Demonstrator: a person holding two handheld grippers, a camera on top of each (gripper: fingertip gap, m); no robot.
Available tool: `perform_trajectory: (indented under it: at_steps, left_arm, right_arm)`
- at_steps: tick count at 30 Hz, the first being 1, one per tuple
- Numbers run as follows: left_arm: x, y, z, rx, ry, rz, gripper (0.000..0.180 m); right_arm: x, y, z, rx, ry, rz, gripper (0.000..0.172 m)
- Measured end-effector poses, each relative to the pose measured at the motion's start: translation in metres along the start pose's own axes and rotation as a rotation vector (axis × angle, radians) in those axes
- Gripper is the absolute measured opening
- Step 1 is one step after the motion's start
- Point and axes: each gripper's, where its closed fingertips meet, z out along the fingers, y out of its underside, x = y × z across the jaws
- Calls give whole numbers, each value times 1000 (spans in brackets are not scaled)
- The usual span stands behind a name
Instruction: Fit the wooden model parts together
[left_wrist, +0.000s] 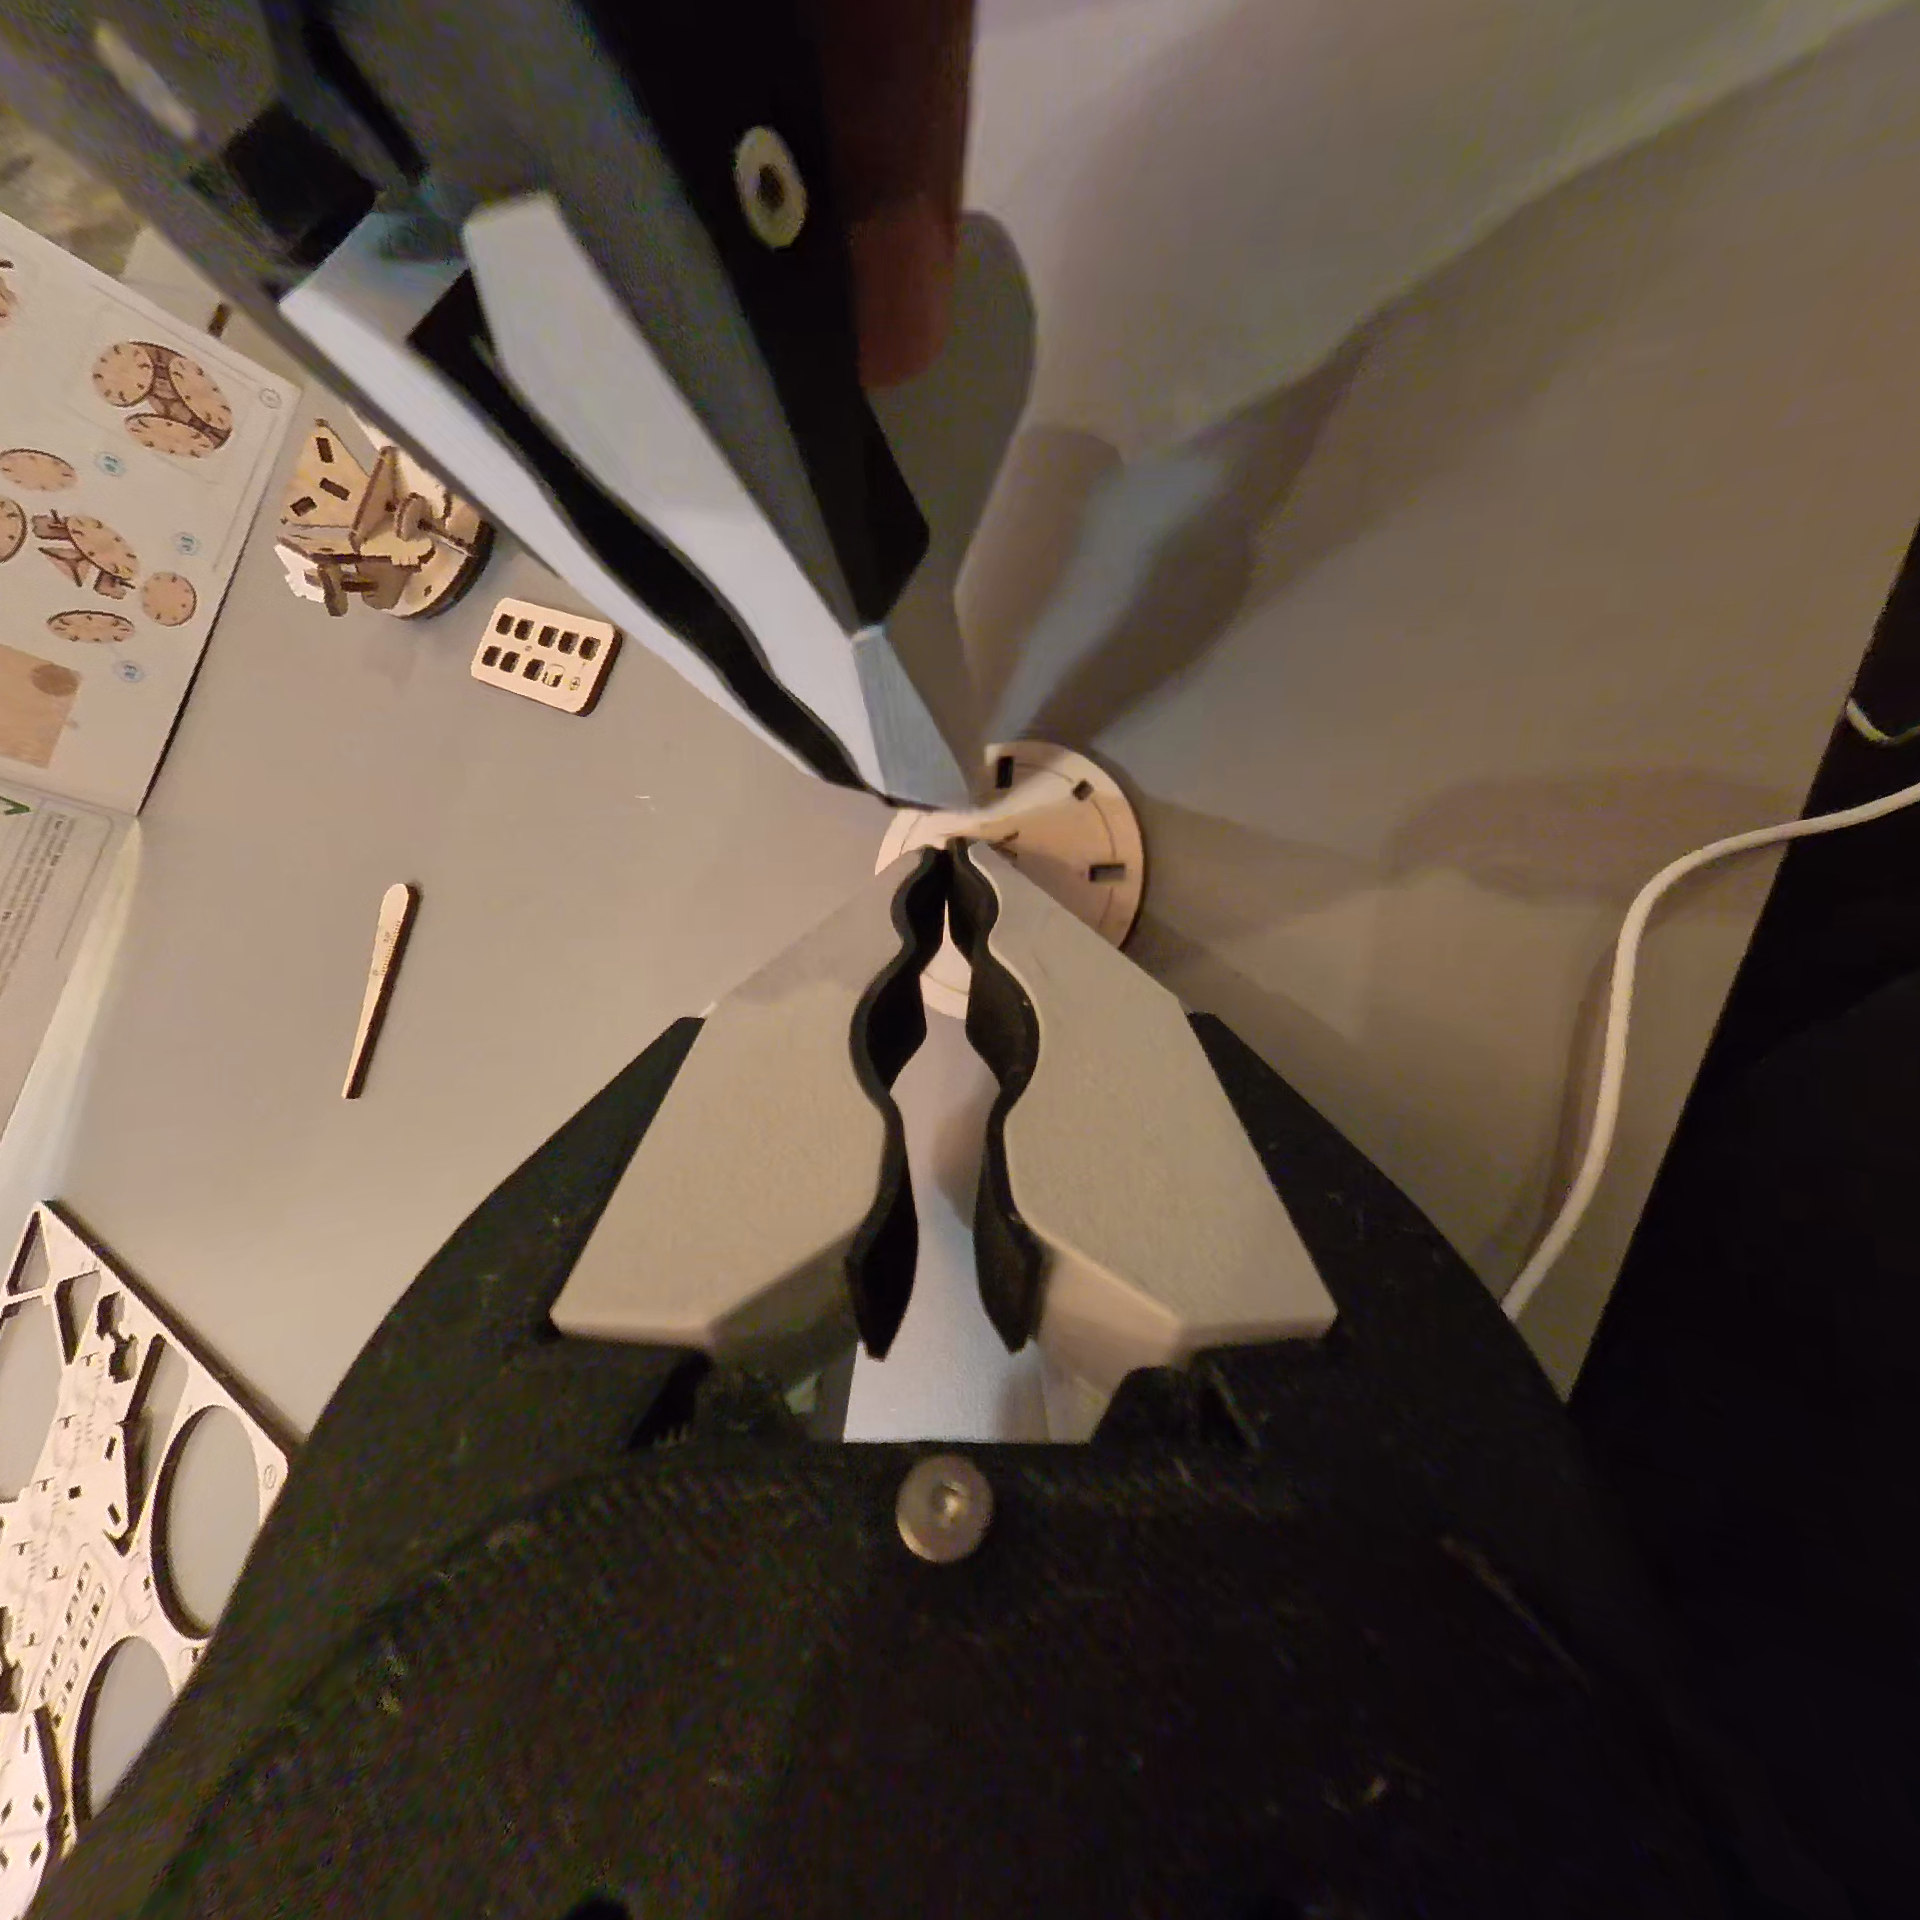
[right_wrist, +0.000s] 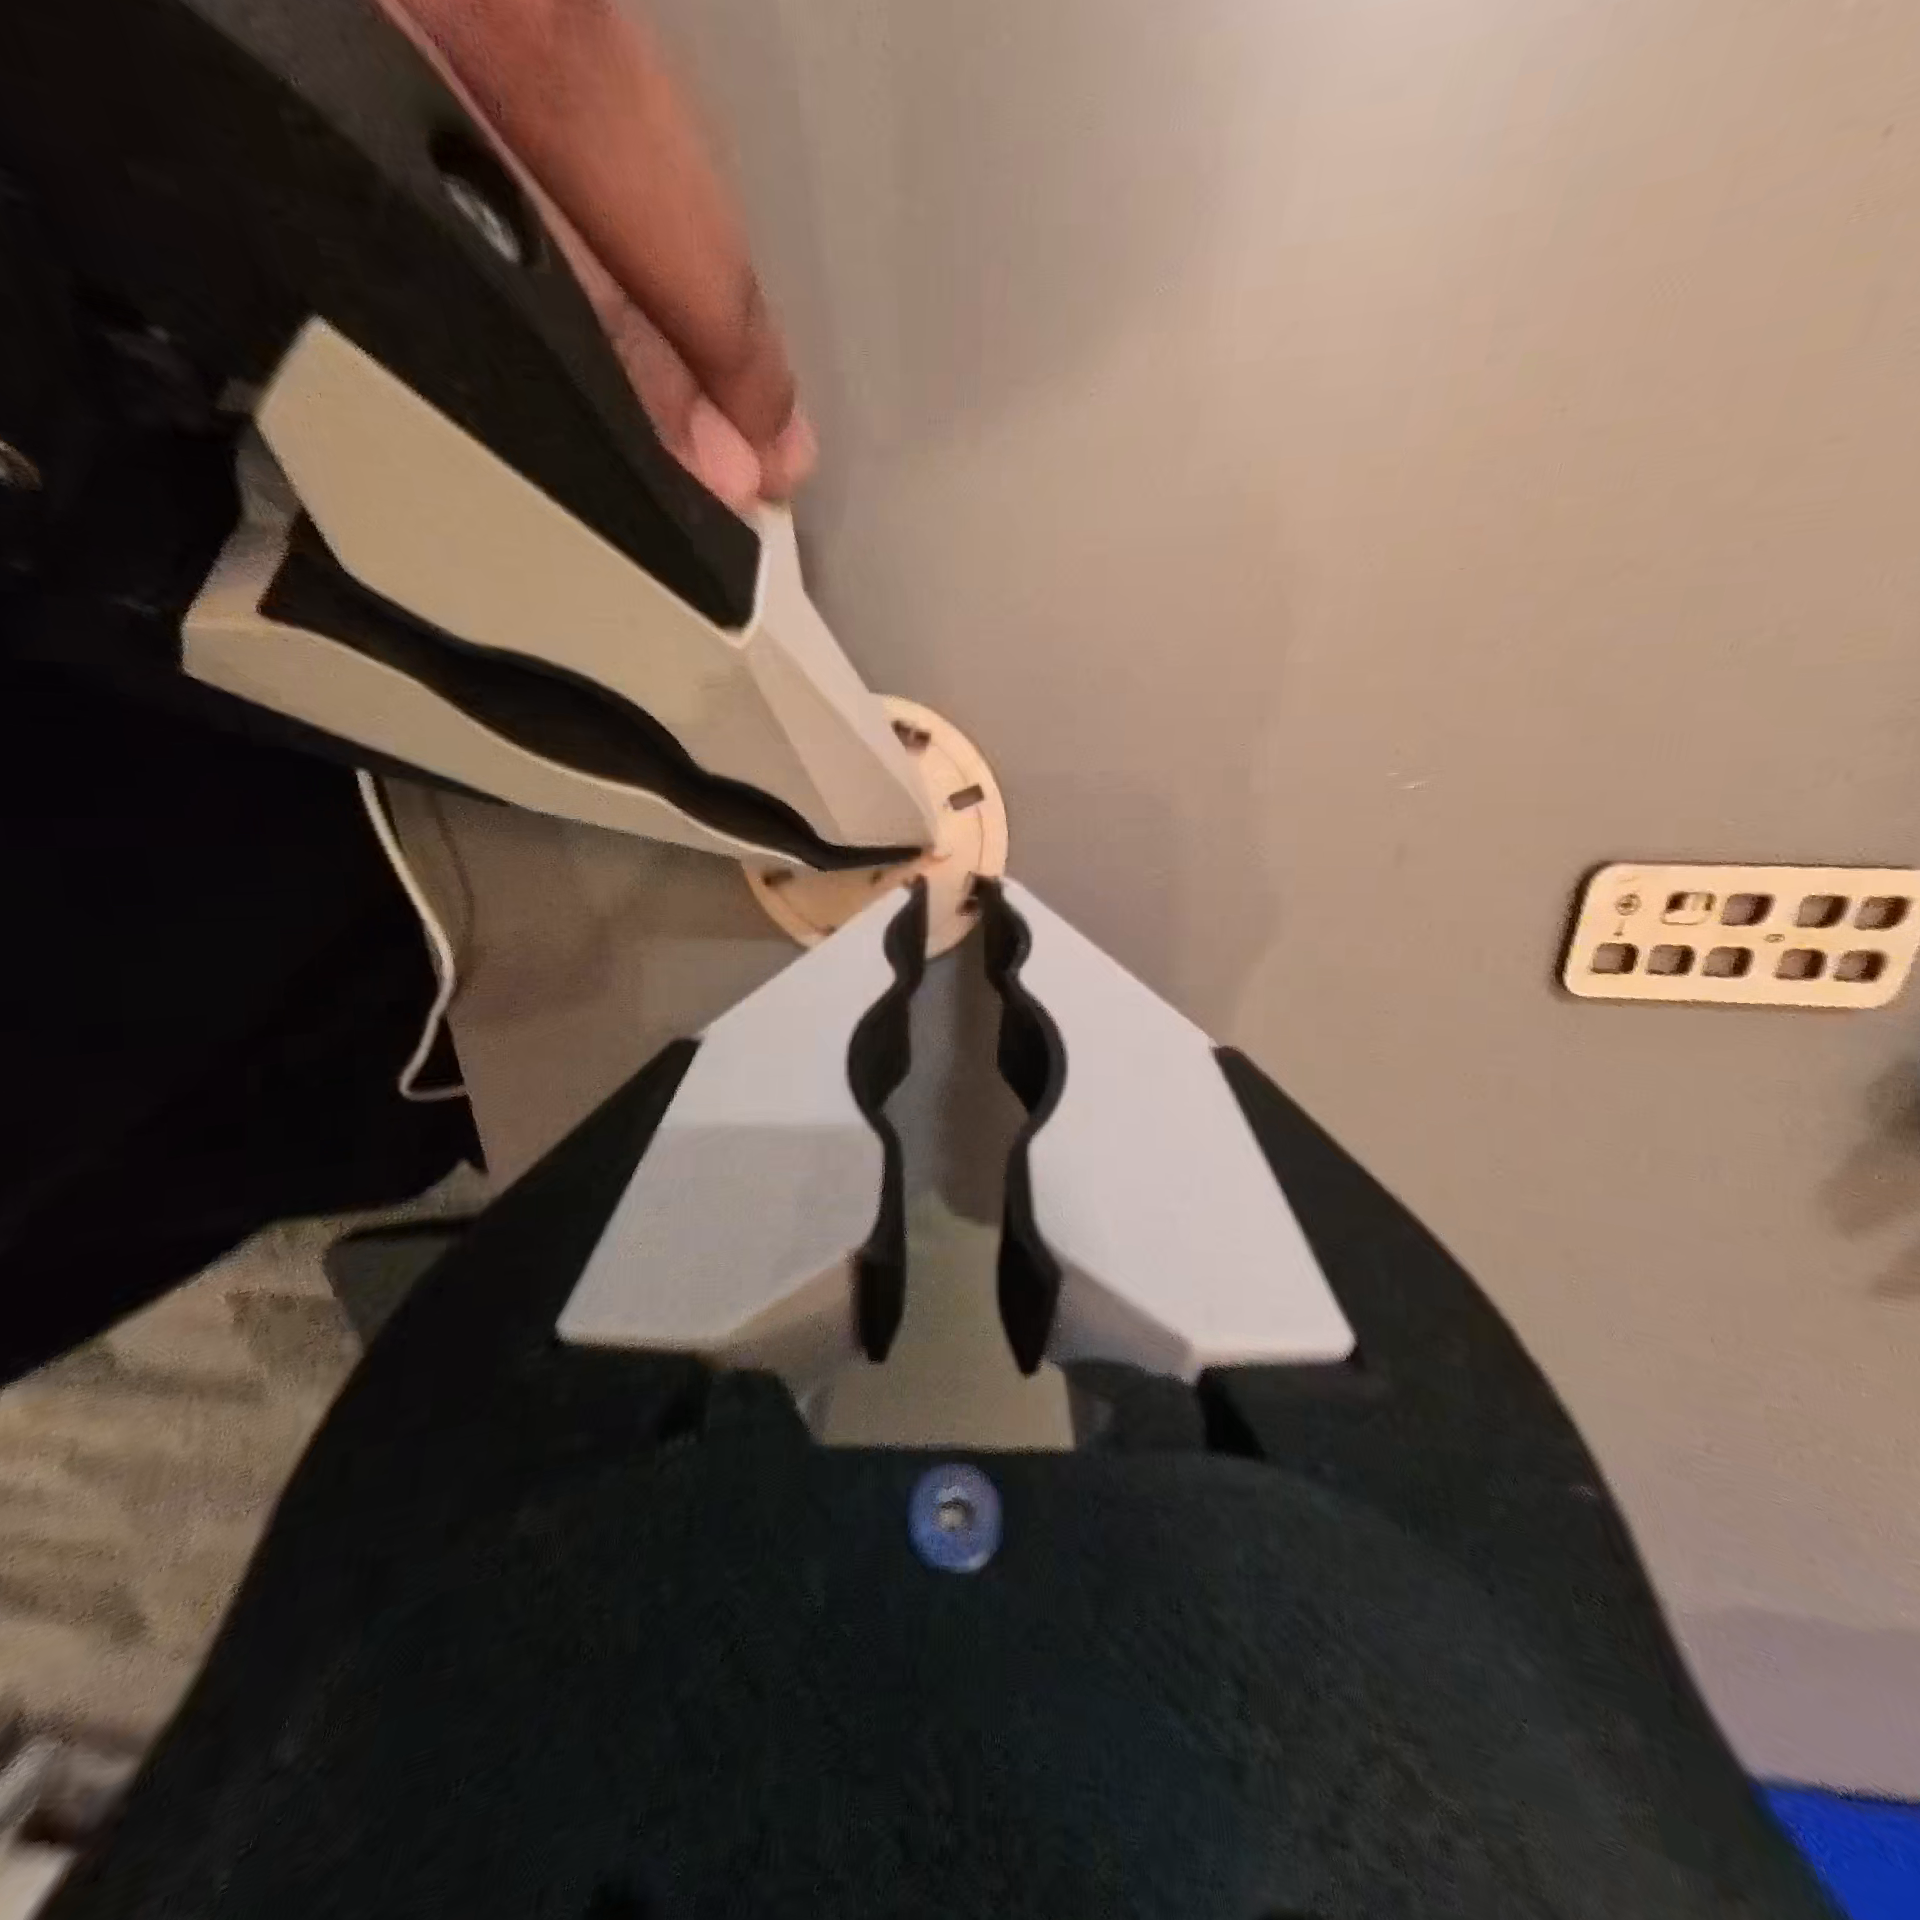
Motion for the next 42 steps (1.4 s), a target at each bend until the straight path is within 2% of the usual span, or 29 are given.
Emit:
perform_trajectory:
  at_steps: [2, 6, 11, 14, 17, 21, 42]
  left_arm:
    - [0, 0, 0, 0, -1, 0, 2]
    - [0, 0, 0, 1, 3, -4, 2]
    - [0, 0, 0, 1, 2, -1, 2]
    - [0, 0, 0, 1, 4, -4, 2]
    - [0, 0, 0, 2, 7, -6, 2]
    - [0, 0, 0, 2, 8, -7, 2]
    - [0, 0, 0, 4, 34, -30, 2]
  right_arm:
    - [1, 4, 1, -80, -13, -47, 3]
    - [1, 4, 1, -127, -52, 48, 3]
    - [2, 4, 1, -108, -41, 269, 3]
    - [2, 4, 1, -86, -23, 331, 3]
    - [-2, 2, 0, -80, -47, 378, 13]
    - [2, 3, 1, -86, -13, 380, 7]
    - [3, 5, 0, -81, 51, 405, 7]
